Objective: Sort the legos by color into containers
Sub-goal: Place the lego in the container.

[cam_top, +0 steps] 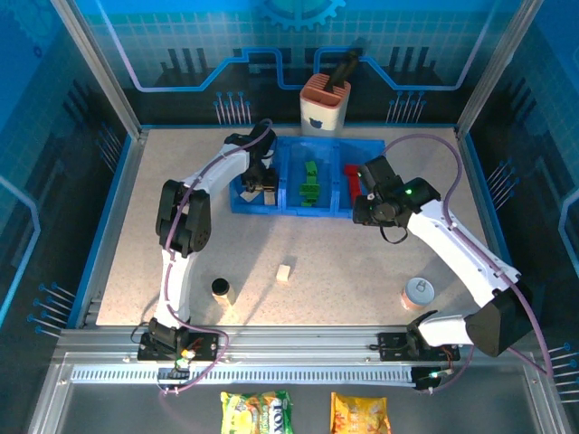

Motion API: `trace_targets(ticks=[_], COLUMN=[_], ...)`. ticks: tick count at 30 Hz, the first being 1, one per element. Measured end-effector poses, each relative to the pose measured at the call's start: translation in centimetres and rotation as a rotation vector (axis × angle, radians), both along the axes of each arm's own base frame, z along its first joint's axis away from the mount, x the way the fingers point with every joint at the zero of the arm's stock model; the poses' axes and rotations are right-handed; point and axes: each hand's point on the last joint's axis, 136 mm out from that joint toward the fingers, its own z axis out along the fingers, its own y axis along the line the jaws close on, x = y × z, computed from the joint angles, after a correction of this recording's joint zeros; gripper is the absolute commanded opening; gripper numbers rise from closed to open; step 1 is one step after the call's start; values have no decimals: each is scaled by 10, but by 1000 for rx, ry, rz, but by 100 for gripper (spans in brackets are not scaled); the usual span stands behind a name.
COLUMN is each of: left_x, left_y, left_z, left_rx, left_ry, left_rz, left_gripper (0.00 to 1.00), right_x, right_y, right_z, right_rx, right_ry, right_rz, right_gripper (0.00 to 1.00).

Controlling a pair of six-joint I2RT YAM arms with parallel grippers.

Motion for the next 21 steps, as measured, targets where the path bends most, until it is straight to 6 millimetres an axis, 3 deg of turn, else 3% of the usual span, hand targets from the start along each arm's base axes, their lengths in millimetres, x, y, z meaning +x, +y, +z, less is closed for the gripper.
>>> trace_targets(ticks=[9, 14, 21], left_x=[-17, -48, -98], left_y=[4, 5, -9], left_z=[39, 51, 44], left_rx=[-24, -35, -38], left_ry=[-51, -44, -6], left_rz=[4, 11, -7], left_gripper=[43, 43, 43], right_x=[-1, -1, 0], right_y=[2, 4, 8], right_z=[0, 0, -4], right_rx=[-4, -4, -6], right_ry=[-3, -3, 5], right_rz=[5, 11, 20], right_gripper=[43, 43, 43])
